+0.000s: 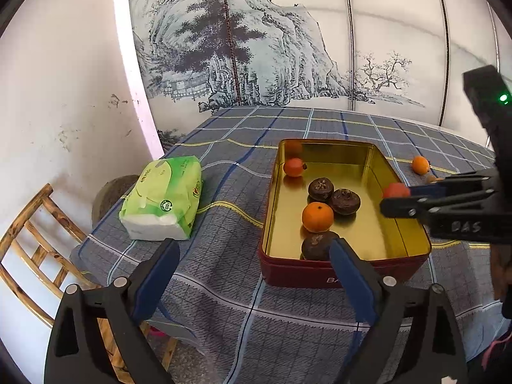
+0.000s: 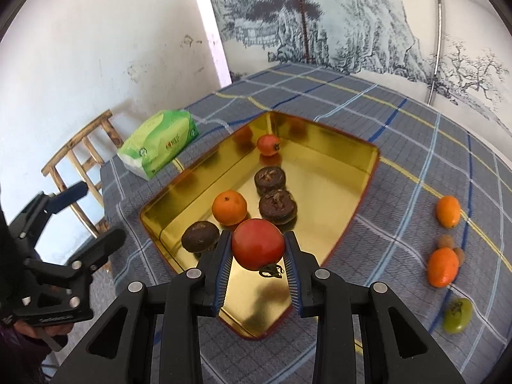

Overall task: Organize fruits
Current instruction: 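Carry the red tomato into the tin and open the right tool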

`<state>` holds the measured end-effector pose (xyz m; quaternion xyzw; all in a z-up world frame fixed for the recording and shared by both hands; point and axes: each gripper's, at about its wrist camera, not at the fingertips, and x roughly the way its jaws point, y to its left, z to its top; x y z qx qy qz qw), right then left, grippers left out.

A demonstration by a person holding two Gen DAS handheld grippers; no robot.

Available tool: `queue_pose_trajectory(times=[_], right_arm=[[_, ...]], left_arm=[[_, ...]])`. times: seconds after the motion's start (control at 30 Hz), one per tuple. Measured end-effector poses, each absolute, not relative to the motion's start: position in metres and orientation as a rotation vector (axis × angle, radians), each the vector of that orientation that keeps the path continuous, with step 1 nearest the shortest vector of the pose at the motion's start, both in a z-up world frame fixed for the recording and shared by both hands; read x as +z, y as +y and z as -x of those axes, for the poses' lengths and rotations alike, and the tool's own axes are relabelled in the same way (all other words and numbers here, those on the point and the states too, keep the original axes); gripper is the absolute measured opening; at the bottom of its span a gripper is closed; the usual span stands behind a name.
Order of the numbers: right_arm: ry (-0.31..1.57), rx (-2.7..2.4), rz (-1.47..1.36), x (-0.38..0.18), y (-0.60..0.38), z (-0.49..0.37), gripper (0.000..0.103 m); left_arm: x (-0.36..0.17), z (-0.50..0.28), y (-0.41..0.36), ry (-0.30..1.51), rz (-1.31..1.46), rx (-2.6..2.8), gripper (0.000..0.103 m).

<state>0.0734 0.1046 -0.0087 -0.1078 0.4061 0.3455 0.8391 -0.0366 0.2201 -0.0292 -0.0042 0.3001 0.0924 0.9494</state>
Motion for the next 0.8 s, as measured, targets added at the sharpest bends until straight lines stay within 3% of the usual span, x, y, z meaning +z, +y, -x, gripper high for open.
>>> queue_pose_trajectory(times=[0.8], right_arm=[[0.895,0.711,0.250,-0.034,0.125,-0.090,0.033]], left_arm=[[-0.036,0.033,0.234,0.650,0.032,0.222,0.098]])
